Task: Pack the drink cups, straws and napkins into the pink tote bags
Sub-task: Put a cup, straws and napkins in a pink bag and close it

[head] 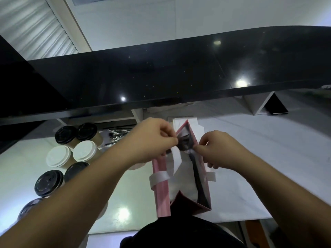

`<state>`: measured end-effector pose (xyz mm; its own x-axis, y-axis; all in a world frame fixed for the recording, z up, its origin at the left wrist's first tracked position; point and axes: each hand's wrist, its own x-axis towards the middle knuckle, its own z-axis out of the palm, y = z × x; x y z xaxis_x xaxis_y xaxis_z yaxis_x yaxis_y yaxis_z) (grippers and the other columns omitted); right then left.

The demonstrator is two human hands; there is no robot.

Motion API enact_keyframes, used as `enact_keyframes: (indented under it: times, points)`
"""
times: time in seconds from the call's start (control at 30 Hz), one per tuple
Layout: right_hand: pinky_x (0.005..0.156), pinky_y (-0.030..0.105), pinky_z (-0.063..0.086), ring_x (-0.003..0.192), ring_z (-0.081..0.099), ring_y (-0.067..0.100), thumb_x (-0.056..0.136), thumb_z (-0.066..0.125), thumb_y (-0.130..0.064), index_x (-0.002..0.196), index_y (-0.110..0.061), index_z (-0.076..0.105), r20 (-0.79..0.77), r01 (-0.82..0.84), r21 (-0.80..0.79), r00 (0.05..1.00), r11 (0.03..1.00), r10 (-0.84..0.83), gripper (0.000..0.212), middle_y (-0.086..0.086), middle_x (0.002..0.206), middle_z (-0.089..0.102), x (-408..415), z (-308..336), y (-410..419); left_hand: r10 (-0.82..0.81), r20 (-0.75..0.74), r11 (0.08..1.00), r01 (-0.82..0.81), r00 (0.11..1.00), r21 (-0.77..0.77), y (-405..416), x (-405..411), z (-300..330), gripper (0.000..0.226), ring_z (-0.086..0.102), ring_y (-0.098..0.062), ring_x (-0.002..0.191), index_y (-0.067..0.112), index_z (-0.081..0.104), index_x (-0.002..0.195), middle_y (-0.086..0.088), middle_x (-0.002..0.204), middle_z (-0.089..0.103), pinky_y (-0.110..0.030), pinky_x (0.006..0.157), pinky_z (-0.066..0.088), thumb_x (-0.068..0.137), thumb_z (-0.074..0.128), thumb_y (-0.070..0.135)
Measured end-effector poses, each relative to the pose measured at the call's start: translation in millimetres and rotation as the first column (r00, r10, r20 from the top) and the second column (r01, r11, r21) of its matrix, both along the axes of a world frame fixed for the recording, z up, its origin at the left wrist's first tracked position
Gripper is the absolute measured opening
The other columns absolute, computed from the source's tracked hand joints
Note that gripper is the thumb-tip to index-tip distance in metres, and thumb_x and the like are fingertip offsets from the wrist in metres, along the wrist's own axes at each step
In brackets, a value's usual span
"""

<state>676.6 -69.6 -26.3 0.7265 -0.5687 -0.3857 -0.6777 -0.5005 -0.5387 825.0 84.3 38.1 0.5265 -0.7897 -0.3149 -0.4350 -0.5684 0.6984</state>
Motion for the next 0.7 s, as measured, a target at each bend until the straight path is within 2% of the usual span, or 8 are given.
enact_keyframes:
  times: [0.07, 0.13, 0.2, 0.27, 0.37, 0.5, 0.6, 0.7]
  points:
    - [0.051, 0.032, 0.054, 0.059, 0.065, 0.013, 0.087, 0.065, -0.047, 0.095, -0.024, 0.058, 0.015, -0.005, -0.191, 1.0, 0.982, 0.008, 0.026, -0.005, 0.067, 0.067, 3.8, -0.4, 1.6, 0.055, 0.114, 0.996, -0.047, 0.992, -0.077, 24.6, 2.1, 1.9, 0.009, 0.065, 0.002, 0.059, 0.034, 0.069, 0.085, 0.017, 0.082, 0.071, -0.01, 0.047, 0.046, 0.087, 0.077, 0.031]
    - [0.055, 0.029, 0.051, 0.069, 0.059, 0.009, 0.085, 0.069, -0.047, 0.107, -0.031, 0.047, 0.075, -0.012, -0.286, 0.997, 0.958, 0.034, 0.035, -0.008, 0.086, 0.064, 11.0, -0.8, 3.7, 0.089, 0.112, 0.993, -0.079, 0.99, -0.091, 51.0, 0.1, 1.1, 0.015, 0.056, -0.001, 0.055, 0.033, 0.064, 0.085, 0.011, 0.082, 0.067, -0.015, 0.048, 0.042, 0.085, 0.078, 0.037]
    - [0.071, 0.028, 0.053, 0.088, 0.058, 0.013, 0.086, 0.072, -0.041, 0.121, -0.034, 0.045, 0.148, -0.073, -0.338, 0.98, 0.938, 0.13, 0.044, -0.006, 0.111, 0.063, 20.7, -1.4, 6.5, 0.027, 0.066, 1.0, -0.027, 0.997, 0.002, 75.0, -9.3, -2.1, 0.025, 0.053, -0.002, 0.059, 0.034, 0.059, 0.087, 0.012, 0.084, 0.065, -0.02, 0.055, 0.044, 0.08, 0.079, 0.048]
    - [0.093, 0.034, 0.05, 0.114, 0.051, 0.019, 0.087, 0.073, -0.036, 0.133, -0.034, 0.046, 0.156, -0.172, -0.438, 0.952, 0.882, 0.263, 0.054, -0.004, 0.13, 0.055, 31.7, 0.3, 8.5, -0.078, 0.06, 0.99, 0.07, 0.995, 0.122, 94.5, -24.8, -8.4, 0.039, 0.055, -0.001, 0.066, 0.042, 0.053, 0.09, 0.025, 0.091, 0.061, -0.018, 0.058, 0.045, 0.07, 0.076, 0.066]
    - [0.107, 0.042, 0.04, 0.13, 0.043, 0.023, 0.09, 0.069, -0.036, 0.136, -0.032, 0.054, 0.061, -0.321, -0.519, 0.911, 0.792, 0.409, 0.049, -0.004, 0.14, 0.051, 48.5, 7.5, 9.7, -0.155, 0.084, 0.967, 0.134, 0.984, 0.216, 110.8, -50.2, -23.1, 0.055, 0.056, 0.006, 0.085, 0.047, 0.045, 0.092, 0.031, 0.103, 0.052, -0.02, 0.063, 0.043, 0.058, 0.072, 0.082]
    - [0.105, 0.041, 0.04, 0.123, 0.049, 0.022, 0.097, 0.062, -0.036, 0.125, -0.033, 0.066, -0.074, -0.454, -0.519, 0.868, 0.724, 0.491, 0.029, -0.006, 0.131, 0.06, 65.3, 4.2, 11.0, -0.197, 0.167, 0.967, 0.163, 0.966, 0.197, 117.6, -64.5, -42.6, 0.052, 0.056, -0.002, 0.086, 0.048, 0.036, 0.094, 0.023, 0.107, 0.042, -0.024, 0.067, 0.048, 0.064, 0.067, 0.078]
    - [0.093, 0.038, 0.049, 0.108, 0.053, 0.022, 0.1, 0.057, -0.041, 0.116, -0.031, 0.071, -0.084, -0.424, -0.521, 0.889, 0.741, 0.45, 0.024, -0.006, 0.116, 0.065, 67.8, -1.2, 7.3, -0.167, 0.233, 0.982, 0.142, 0.958, 0.121, 121.3, -60.0, -44.8, 0.037, 0.058, -0.005, 0.086, 0.042, 0.039, 0.092, 0.019, 0.105, 0.045, -0.029, 0.075, 0.053, 0.074, 0.06, 0.066]
    - [0.08, 0.038, 0.055, 0.093, 0.055, 0.019, 0.1, 0.051, -0.04, 0.105, -0.029, 0.073, -0.084, -0.364, -0.535, 0.921, 0.763, 0.381, 0.025, -0.005, 0.099, 0.066, 63.1, -1.2, -1.3, -0.103, 0.19, 0.995, 0.099, 0.976, 0.031, 127.3, -49.0, -42.7, 0.023, 0.061, 0.0, 0.092, 0.041, 0.05, 0.093, 0.02, 0.106, 0.051, -0.023, 0.076, 0.053, 0.083, 0.059, 0.059]
